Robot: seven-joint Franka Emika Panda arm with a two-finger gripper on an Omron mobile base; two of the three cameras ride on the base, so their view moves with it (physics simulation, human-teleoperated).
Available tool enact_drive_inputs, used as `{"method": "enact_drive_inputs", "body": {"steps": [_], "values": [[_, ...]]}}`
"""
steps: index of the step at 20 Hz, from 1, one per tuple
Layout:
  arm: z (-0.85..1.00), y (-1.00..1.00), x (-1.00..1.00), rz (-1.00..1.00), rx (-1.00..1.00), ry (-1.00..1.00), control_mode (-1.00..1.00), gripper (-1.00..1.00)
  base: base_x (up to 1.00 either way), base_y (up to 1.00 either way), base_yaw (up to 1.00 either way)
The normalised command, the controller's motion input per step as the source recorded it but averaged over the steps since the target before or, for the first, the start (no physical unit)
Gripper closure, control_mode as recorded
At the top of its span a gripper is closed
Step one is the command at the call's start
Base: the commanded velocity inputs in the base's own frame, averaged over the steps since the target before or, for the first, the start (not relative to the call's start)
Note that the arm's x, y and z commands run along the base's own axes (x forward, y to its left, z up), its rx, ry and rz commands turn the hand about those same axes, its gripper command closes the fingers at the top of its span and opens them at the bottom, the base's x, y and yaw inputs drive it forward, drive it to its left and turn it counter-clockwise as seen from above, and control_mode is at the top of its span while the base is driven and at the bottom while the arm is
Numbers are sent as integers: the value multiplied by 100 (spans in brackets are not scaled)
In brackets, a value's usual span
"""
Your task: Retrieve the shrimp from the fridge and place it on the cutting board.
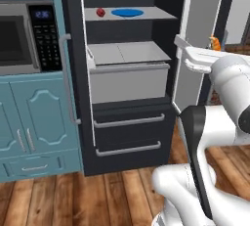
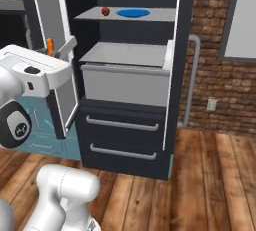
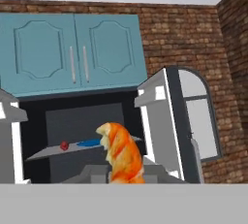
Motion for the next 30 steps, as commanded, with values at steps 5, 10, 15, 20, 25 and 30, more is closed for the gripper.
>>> {"method": "enact_drive_inputs", "body": {"steps": [5,10,15,20,25,30], "values": [[0,0,0,0,0,0,100,100,-38,0,16],[0,0,0,0,0,0,100,100,-12,0,22],[0,0,0,0,0,0,100,100,0,0,28],[0,0,0,0,0,0,100,100,0,0,34],[0,0,0,0,0,0,100,100,0,0,38],[0,0,0,0,0,0,100,100,0,-1,42]]}}
